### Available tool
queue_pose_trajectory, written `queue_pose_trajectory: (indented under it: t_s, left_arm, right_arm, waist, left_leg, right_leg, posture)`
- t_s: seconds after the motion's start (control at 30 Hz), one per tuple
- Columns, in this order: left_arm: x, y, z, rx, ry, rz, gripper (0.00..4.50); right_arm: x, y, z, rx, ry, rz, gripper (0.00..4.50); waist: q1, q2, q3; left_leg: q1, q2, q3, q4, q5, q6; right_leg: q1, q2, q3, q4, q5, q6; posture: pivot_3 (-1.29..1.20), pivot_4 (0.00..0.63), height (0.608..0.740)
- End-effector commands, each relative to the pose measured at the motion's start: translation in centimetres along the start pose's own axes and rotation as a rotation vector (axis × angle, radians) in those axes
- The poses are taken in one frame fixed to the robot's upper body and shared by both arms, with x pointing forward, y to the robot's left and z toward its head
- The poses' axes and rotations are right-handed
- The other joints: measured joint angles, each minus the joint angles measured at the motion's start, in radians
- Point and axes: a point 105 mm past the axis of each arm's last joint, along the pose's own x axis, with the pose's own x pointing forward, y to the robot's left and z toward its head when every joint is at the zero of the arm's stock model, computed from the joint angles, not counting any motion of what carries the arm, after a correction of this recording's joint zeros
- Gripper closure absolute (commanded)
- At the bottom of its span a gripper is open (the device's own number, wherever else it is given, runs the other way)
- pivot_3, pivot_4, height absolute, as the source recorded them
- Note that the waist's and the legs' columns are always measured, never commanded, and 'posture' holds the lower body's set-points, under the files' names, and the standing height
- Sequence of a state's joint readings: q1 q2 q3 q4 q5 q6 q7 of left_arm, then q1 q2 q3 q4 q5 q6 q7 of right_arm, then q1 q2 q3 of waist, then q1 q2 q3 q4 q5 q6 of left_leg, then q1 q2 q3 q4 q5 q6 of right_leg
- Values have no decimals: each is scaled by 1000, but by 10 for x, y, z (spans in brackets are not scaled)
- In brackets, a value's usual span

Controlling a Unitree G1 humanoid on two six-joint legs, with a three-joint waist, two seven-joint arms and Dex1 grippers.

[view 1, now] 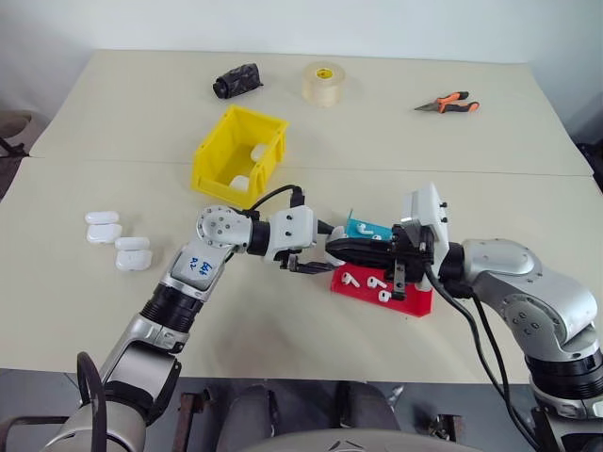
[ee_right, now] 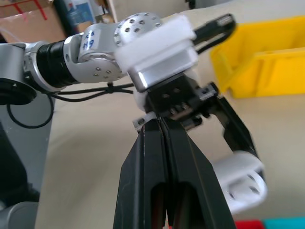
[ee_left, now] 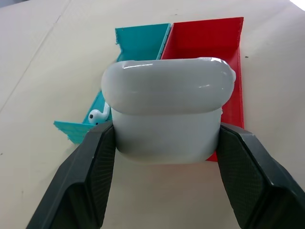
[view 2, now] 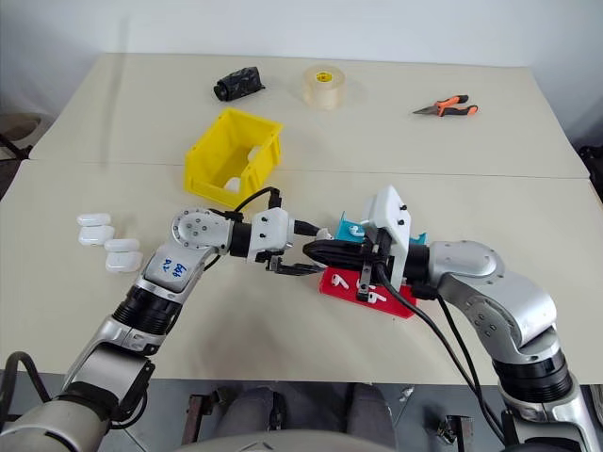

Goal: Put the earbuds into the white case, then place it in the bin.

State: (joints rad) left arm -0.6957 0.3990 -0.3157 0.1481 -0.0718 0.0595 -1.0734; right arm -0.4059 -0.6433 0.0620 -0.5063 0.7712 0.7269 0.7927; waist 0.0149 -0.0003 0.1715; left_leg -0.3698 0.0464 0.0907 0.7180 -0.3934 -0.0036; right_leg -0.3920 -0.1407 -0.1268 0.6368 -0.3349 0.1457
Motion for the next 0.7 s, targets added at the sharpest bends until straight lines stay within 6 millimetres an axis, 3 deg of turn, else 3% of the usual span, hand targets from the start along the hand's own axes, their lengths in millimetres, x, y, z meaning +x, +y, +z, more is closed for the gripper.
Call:
queue_pose_trajectory:
  t_s: [0.03,0.3,0.43,0.53,0.7]
  left_arm:
    - [0,0,14,46,-38,4,1719]
    - [-11,-3,18,67,-83,17,1719]
    - [-23,-2,18,28,-120,87,1719]
    - [-40,-2,19,-14,-157,148,1719]
    - [-76,7,2,-96,-135,403,1719]
  right_arm:
    - [0,-6,-4,-8,21,-38,4453]
    - [-34,-30,-27,25,69,-168,4453]
    - [-56,-34,-22,61,-47,-220,4453]
    - [-71,-30,-13,-22,-143,-237,4453]
    - [-80,-27,-10,-171,-186,-288,2911]
  waist:
    - [3,0,0]
    - [9,0,0]
    - [8,0,0]
    - [8,0,0]
    - [2,0,0]
  left_leg:
    - [0,0,0,0,0,0]
    - [0,0,0,0,0,0]
    - [0,0,0,0,0,0]
    - [0,0,0,0,0,0]
    - [1,1,1,-1,0,0]
  right_leg:
    - [0,0,0,0,0,0]
    - [0,0,0,0,0,0]
    - [0,0,0,0,0,0]
    - [0,0,0,0,0,0]
    - [0,0,1,0,0,0]
  posture:
    - [0,150,740]
    - [0,150,740]
    - [0,150,740]
    - [0,150,740]
    - [0,150,740]
